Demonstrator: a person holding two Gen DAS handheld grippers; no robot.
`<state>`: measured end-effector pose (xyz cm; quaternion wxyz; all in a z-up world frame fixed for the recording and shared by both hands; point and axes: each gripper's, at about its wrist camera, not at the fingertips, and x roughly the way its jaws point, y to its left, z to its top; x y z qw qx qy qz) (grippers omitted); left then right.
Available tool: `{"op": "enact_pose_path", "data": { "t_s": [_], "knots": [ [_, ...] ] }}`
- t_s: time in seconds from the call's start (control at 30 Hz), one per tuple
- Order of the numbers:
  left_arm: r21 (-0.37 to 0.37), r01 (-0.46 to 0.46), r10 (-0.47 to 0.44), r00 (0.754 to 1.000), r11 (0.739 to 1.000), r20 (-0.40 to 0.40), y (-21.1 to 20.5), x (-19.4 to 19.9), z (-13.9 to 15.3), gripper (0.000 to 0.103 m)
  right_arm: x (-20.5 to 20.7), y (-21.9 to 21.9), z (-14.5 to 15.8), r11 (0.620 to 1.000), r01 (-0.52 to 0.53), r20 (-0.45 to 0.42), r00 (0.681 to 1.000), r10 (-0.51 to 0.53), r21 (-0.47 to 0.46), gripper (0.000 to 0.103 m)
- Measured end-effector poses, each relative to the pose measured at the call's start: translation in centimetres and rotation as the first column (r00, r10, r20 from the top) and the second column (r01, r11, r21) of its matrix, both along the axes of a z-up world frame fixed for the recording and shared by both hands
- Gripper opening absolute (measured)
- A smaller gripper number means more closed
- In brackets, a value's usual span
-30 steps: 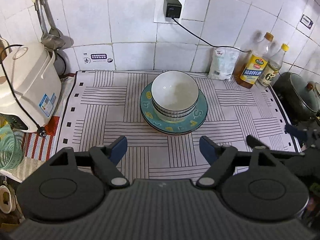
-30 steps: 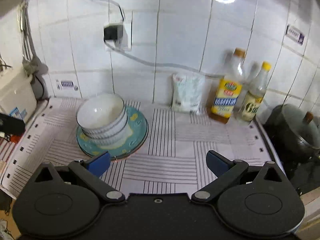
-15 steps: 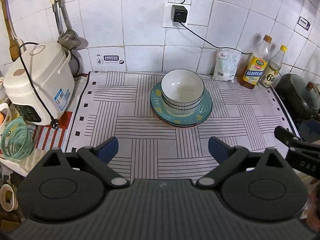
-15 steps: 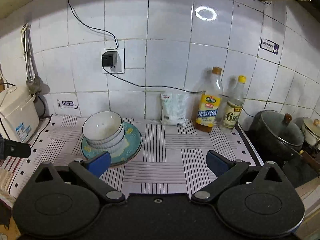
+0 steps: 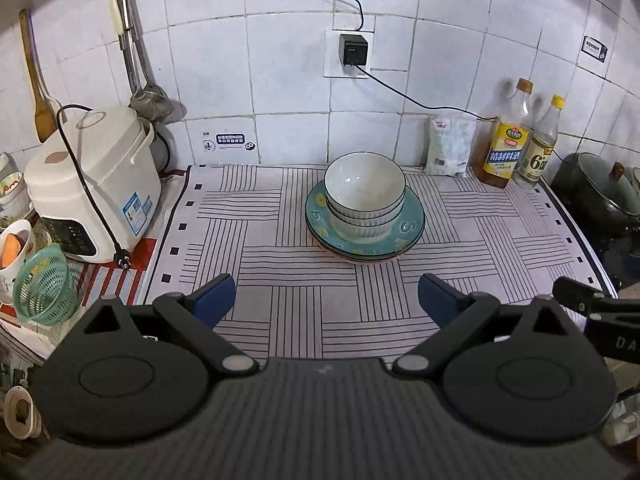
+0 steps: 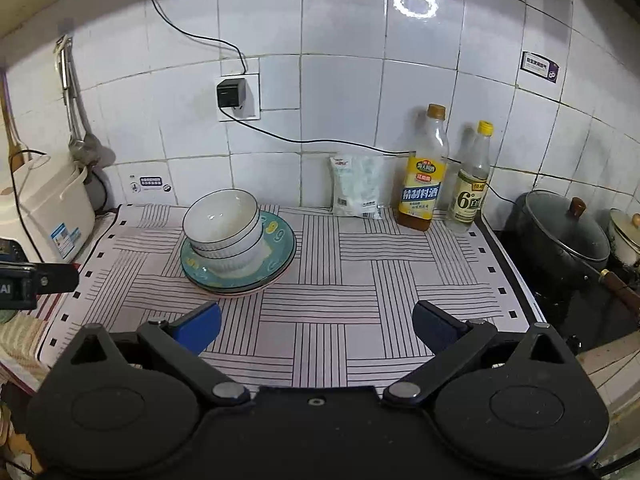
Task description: Organize plates and bowls
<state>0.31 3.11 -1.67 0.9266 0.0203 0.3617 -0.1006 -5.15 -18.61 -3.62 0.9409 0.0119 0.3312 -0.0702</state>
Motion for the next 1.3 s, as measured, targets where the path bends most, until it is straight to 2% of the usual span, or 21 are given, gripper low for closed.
{"op": "enact_pose_path", "data": {
  "t_s": [0.23,0.47,0.57,0.97,1.3],
  "knots": [
    [0.034,0.009,-0.011,0.998,0.999,0.057,-0.4,-1.7,-0.3,0.099,-1.2,0.4,0.2,0.999,0.013,0.046,0.999,-0.011,-0.032,0.103],
    [0.049,-0.002,0.0,0.999,0.999,0.036,-0.4,-2.1,-1.0,0.099,-1.8,0.1,-0.2,0.999,0.039,0.064,0.997,-0.037,-0.029,0.103],
    [0.033,-0.011,0.011,1.0,0.999,0.02,-0.3,-2.1,-1.4,0.099,-1.9,0.2,-0.4,0.999,0.042,0.069,0.997,-0.04,-0.029,0.103],
    [0.045,-0.028,0.025,0.997,0.999,0.07,0.0,-2.5,-1.8,0.1,-2.5,0.3,-0.7,0.998,0.067,0.069,0.995,-0.065,-0.02,0.103],
    [0.03,-0.036,0.034,0.998,0.999,0.057,0.4,-2.4,-1.9,0.102,-2.1,0.3,-1.1,0.997,0.069,0.054,0.996,-0.068,-0.022,0.103]
  ]
}}
